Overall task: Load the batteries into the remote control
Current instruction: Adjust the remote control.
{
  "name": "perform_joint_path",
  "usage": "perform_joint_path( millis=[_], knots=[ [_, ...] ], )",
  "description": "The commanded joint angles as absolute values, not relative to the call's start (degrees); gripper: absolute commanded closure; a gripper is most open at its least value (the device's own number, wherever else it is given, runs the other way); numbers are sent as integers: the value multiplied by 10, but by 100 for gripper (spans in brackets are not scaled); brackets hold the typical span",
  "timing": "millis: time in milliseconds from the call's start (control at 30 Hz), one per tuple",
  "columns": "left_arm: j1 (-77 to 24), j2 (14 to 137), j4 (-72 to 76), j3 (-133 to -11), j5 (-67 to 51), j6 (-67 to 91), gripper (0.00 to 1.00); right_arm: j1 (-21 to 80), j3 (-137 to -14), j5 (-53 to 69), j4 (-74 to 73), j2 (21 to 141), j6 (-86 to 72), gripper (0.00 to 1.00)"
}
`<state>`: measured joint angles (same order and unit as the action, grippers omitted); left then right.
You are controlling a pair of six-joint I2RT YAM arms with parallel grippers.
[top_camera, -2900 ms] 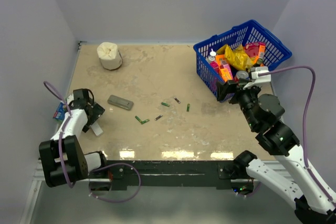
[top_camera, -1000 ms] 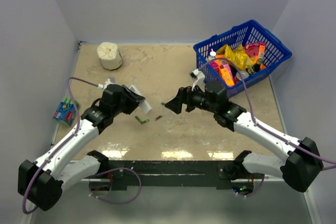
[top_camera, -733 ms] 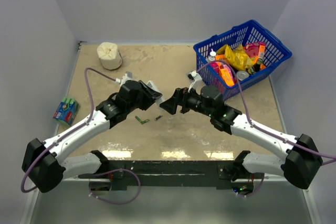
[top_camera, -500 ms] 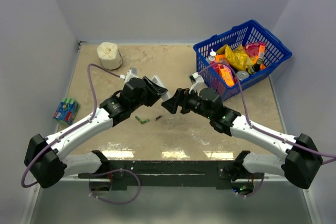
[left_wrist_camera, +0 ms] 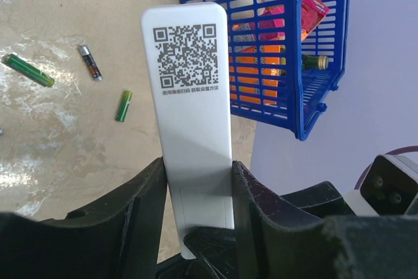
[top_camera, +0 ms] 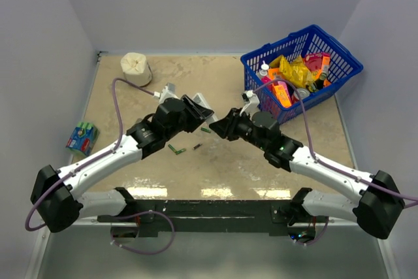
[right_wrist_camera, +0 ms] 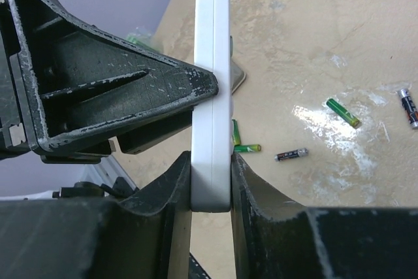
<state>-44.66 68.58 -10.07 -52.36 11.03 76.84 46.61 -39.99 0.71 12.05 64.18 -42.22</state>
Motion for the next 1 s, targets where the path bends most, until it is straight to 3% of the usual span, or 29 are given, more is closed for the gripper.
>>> perform_joint_path(
  millis=[0, 33, 100, 133, 233, 367, 433, 600, 967],
  knots=[
    [-450, 653, -22, -519, 127, 724, 66, 468, -398, -2, 146, 609, -429, 93],
    [-450, 636, -14, -515, 134, 711, 50, 468, -399, -2, 142, 605, -428, 96],
    [-448, 616, 17, -502, 142, 659, 29, 468, -403, -2, 129, 589, -425, 100],
    [-447, 593, 32, -496, 144, 636, 14, 468, -405, -2, 126, 583, -423, 100],
    [-427, 537, 68, -471, 134, 566, 4, 468, -415, -2, 104, 553, -407, 100],
    [-364, 462, 144, -408, 48, 505, 4, 467, -431, 25, 87, 522, -392, 100],
    [-307, 437, 194, -387, -54, 501, 3, 462, -438, 46, 87, 512, -389, 100],
    [-267, 452, 304, -353, -236, 525, 3, 458, -450, 146, 123, 511, -397, 100],
    [-268, 496, 546, -266, -276, 672, 6, 458, -425, 211, 252, 527, -480, 100]
  ],
)
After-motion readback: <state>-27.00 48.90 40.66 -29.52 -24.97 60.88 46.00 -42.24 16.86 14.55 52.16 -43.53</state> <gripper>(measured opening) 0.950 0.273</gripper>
